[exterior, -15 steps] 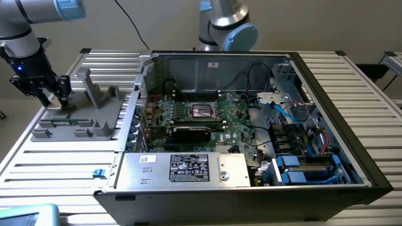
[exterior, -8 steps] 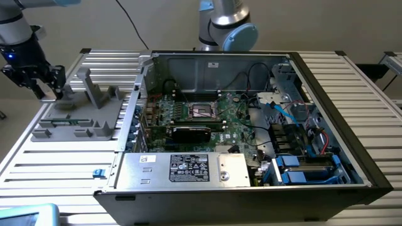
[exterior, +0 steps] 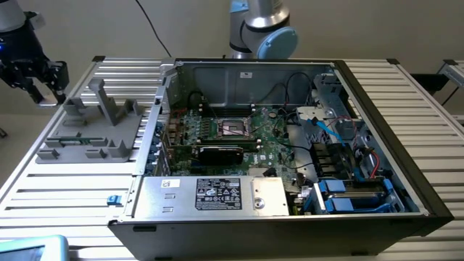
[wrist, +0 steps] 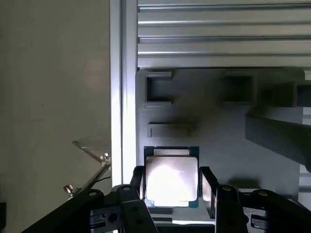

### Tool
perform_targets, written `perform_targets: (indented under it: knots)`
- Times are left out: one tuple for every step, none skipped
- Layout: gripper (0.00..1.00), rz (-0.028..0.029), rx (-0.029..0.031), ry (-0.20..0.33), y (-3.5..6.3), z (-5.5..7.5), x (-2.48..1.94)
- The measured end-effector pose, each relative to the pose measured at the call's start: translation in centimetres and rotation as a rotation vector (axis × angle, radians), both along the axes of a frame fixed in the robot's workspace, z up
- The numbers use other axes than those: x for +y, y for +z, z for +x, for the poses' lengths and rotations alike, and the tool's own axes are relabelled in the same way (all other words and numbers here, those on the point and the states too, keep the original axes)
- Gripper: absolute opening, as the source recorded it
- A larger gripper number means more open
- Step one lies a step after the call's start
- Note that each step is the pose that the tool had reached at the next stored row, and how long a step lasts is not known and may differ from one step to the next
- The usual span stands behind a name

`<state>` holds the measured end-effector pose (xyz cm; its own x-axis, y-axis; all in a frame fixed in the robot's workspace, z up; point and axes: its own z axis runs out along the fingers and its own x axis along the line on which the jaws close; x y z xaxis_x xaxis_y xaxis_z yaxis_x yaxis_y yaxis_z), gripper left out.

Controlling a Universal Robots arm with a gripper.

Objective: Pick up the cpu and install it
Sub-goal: 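Pick up the cpu and move it towards the insertion slot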

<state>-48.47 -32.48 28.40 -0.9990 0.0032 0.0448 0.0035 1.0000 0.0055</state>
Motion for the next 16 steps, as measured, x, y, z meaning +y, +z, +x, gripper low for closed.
perform_targets:
  knots:
    - [0.55,0.0000,0.0000,0.000,0.44,0.0,-0.03]
    - [0.55,0.0000,0.0001,0.000,0.90,0.0,-0.06]
    - [0.55,0.0000,0.0000,0.000,1.35,0.1,-0.09]
    - [0.55,0.0001,-0.0001,0.000,1.80,0.1,-0.13]
    - [0.55,0.0000,0.0001,0.000,2.25,0.2,-0.17]
    - [0.55,0.0000,0.0000,0.000,2.70,0.3,-0.22]
    - [0.55,0.0000,0.0000,0.000,3.15,0.4,-0.29]
    - [0.55,-0.0001,0.0001,0.000,3.64,0.5,-0.36]
    - [0.55,0.0000,0.0000,0.000,4.09,0.7,-0.44]
    - [0.55,0.0000,-0.0001,0.000,4.54,0.8,-0.51]
    - [0.55,0.0000,0.0000,0.000,4.99,1.0,-0.60]
    - [0.55,0.0000,0.0000,0.000,5.44,1.2,-0.69]
    - [0.55,0.0000,0.0000,0.000,5.89,1.4,-0.81]
    - [0.55,0.0000,0.0000,0.000,6.34,1.7,-0.92]
    - [0.55,0.0002,-0.0001,0.000,6.79,2.0,-1.06]
    - [0.55,0.0005,0.0000,0.000,7.26,2.4,-1.23]
